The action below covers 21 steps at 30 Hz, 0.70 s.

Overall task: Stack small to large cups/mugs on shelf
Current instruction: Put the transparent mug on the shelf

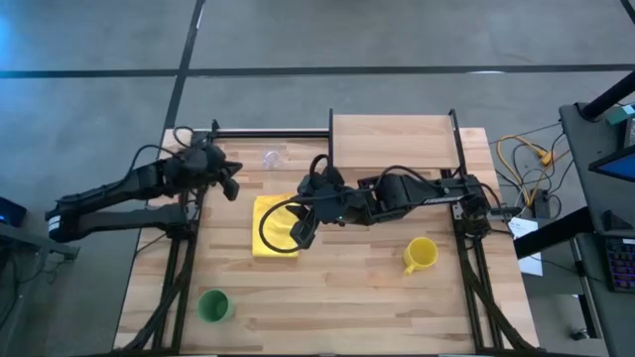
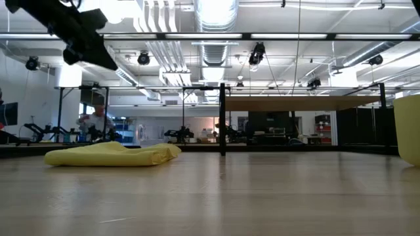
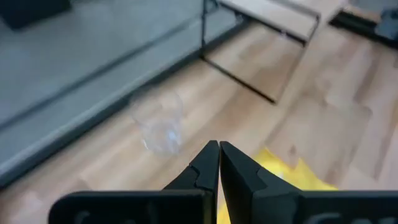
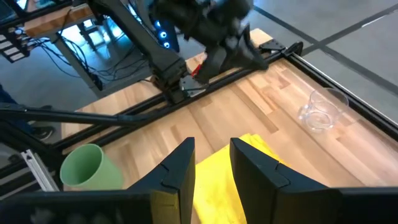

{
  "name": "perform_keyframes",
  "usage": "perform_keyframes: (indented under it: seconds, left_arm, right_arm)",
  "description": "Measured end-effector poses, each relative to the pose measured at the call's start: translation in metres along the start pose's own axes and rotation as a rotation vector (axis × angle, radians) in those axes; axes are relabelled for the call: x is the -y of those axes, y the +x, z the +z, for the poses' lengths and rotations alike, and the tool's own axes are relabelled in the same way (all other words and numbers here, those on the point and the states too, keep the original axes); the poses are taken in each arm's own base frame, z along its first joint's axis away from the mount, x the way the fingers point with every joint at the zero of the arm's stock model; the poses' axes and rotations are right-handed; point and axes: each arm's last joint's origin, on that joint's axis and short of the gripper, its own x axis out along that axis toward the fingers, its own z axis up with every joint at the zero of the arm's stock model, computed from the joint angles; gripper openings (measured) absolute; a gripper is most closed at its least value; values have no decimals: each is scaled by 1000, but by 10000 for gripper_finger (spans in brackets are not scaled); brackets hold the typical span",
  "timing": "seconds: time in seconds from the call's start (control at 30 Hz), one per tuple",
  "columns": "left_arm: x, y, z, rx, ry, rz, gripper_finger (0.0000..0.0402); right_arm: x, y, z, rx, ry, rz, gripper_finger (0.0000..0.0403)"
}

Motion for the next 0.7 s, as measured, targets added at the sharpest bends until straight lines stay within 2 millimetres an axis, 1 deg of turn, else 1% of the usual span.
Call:
perform_keyframes:
  seconds: [0.07,0.17,0.27,0.33,0.37,0.5,0.7]
  left_arm:
    - [3,10,-7,-56,9,-51,0]
    - [6,25,-15,-101,20,-60,0]
    - [10,40,-14,-61,12,-50,0]
    - [13,46,-5,13,-6,-64,0]
    - [14,49,-3,22,-8,-62,0]
    - [10,62,0,20,22,-3,0]
    - [-6,78,-1,-20,5,101,0]
  right_arm:
    - [1,0,0,0,1,-2,96]
    - [1,1,0,-2,1,-3,96]
    - [1,1,0,-2,1,-3,96]
    - [1,1,0,-3,0,-3,96]
    - [1,1,0,-5,0,-3,96]
    - [1,1,-1,-10,0,-5,96]
    - [2,1,-2,-19,-5,-10,96]
